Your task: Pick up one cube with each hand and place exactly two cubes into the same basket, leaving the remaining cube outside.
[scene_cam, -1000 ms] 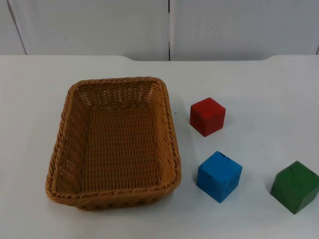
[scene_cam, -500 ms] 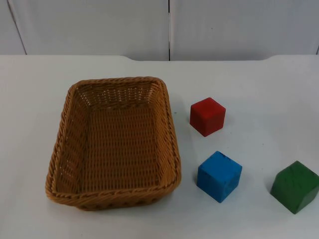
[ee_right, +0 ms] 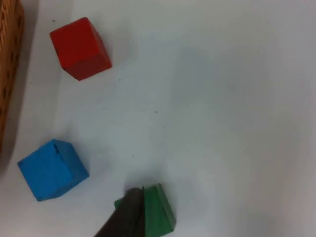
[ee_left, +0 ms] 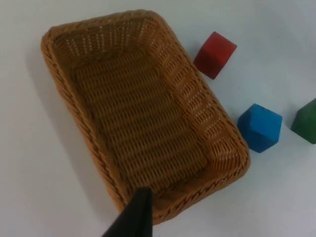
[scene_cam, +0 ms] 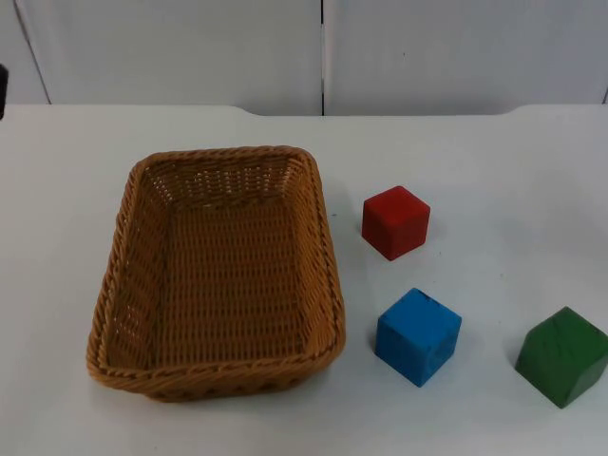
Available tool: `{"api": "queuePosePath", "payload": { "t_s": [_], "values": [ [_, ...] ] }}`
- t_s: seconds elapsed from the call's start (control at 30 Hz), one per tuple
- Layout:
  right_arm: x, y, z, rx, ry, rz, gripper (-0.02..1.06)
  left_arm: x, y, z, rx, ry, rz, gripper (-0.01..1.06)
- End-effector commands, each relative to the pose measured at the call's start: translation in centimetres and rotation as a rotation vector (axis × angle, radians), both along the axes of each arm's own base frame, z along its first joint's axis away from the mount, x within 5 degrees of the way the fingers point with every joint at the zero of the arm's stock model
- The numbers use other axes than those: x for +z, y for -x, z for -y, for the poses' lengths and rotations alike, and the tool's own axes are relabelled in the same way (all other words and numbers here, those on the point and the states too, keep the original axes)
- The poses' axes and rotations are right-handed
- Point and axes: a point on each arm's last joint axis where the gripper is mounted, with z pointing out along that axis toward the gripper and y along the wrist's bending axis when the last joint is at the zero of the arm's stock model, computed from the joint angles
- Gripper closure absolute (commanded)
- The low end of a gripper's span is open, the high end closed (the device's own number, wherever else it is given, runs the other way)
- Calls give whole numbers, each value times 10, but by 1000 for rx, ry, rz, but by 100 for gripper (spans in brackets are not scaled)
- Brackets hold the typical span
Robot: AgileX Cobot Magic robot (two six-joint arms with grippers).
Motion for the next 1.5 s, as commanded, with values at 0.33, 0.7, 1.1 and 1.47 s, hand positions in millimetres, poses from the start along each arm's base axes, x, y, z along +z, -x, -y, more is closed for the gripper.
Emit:
{"api": "queuePosePath", "payload": {
  "t_s": [0.33, 0.7, 1.1, 1.47],
  "values": [
    [-12, -41, -28, 103, -44, -16, 0, 24, -44, 20, -126, 8, 17, 3],
    [-21, -68, -85, 261, -32, -19, 0, 2, -68, 62, -229, -151, -47, 3],
    [-32, -101, -131, 385, -3, -37, 0, -26, -64, 124, -362, -258, -77, 3],
    [-56, -119, -147, 443, 93, -81, 0, -56, -65, 181, -442, -372, -97, 3]
  ]
}}
